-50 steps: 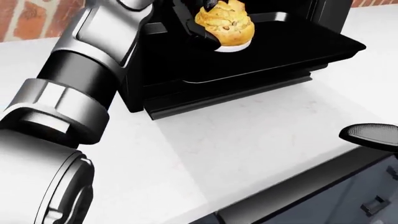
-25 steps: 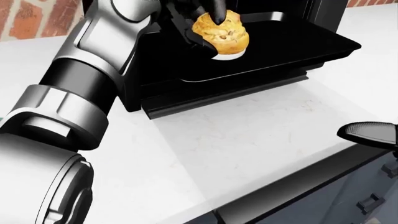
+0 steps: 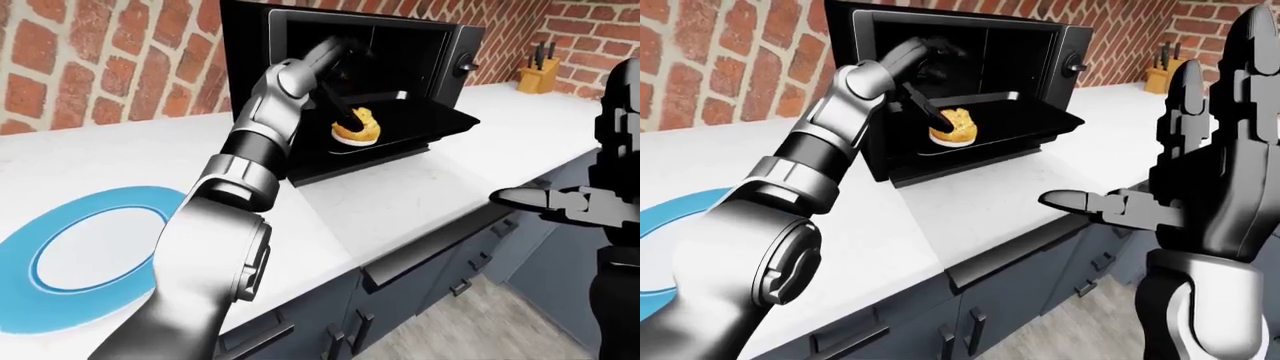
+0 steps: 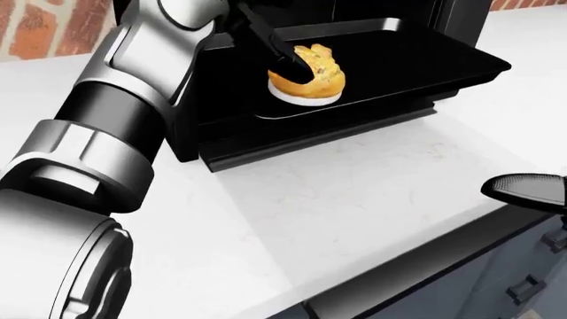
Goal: Place the scone on the tray of the toaster oven.
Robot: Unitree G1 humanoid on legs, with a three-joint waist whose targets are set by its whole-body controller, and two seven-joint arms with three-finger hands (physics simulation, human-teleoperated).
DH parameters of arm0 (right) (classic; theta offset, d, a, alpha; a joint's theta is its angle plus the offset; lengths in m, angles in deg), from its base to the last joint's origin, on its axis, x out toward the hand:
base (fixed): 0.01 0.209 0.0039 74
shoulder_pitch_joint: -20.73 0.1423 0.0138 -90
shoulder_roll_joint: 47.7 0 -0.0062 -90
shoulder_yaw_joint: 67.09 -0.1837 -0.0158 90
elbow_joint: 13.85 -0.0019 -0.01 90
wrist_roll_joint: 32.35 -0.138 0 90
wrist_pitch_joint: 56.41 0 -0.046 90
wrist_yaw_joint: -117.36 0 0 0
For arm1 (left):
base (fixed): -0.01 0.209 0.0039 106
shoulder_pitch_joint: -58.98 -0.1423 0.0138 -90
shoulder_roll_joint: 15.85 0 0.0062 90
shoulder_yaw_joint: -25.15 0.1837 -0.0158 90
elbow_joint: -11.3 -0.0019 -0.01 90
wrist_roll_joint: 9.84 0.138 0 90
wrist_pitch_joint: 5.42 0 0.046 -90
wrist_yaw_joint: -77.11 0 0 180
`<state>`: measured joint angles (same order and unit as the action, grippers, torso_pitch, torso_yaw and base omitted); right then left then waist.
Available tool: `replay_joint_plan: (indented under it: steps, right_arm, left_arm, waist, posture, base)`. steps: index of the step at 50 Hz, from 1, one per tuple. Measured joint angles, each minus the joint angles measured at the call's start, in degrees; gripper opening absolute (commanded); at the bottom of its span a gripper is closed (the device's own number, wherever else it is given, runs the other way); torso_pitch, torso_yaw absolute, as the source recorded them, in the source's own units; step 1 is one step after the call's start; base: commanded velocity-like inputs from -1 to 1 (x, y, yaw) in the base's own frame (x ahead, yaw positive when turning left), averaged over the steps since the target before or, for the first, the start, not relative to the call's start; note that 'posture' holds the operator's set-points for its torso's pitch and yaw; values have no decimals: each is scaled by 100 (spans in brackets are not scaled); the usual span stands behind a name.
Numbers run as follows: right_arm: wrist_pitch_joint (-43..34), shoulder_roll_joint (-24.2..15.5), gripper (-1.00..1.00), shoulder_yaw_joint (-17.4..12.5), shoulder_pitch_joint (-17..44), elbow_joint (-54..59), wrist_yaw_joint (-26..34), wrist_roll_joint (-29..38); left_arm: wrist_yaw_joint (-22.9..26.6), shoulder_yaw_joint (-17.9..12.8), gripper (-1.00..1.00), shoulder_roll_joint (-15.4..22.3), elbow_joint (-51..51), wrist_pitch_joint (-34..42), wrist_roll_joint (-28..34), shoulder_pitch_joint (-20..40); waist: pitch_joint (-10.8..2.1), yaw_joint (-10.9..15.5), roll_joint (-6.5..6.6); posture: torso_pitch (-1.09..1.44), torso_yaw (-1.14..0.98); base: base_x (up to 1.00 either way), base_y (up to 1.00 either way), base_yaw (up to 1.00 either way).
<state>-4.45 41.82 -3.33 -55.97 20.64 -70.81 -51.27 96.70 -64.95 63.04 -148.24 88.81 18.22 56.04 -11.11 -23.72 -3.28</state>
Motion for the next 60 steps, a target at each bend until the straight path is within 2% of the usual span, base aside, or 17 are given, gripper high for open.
replay_joint_plan:
  steps: [1,3,19,25,44,53,60]
  right_arm:
    - [-1,-4,100,19,18,7,-7,9]
    - [-18,-21,100,57,65,20,-23,26]
    - [4,22,100,103,38,33,2,110]
    - [47,60,100,104,-14,43,33,147]
    - [46,83,100,217,79,58,46,233]
    - [-30,58,100,229,143,49,13,225]
    - [-22,89,100,341,150,67,15,283]
  left_arm:
    - [4,0,81,2,-1,2,1,-2]
    - [16,-1,100,6,-3,13,3,4]
    - [113,47,100,-62,308,153,1,42]
    - [241,96,100,-160,726,367,10,-13]
    - [1234,294,100,-467,4138,2170,24,-432]
    - [1299,116,100,17,5803,3184,253,-751]
    - [1163,-71,100,496,7215,4085,636,-1291]
  waist:
    - [0,-3,-1]
    - [3,-5,-1]
    - [13,-5,-8]
    - [28,-6,-6]
    - [83,-40,37]
    - [120,-68,80]
    - [143,-96,108]
  posture:
    - [-21,-34]
    - [-21,-34]
    - [-21,-34]
    - [-21,-34]
    - [-21,-34]
    - [-21,-34]
    - [-21,-34]
  base:
    - [0,0,0]
    - [0,0,0]
    - [0,0,0]
    - [0,0,0]
    - [0,0,0]
    - [0,0,0]
    - [0,0,0]
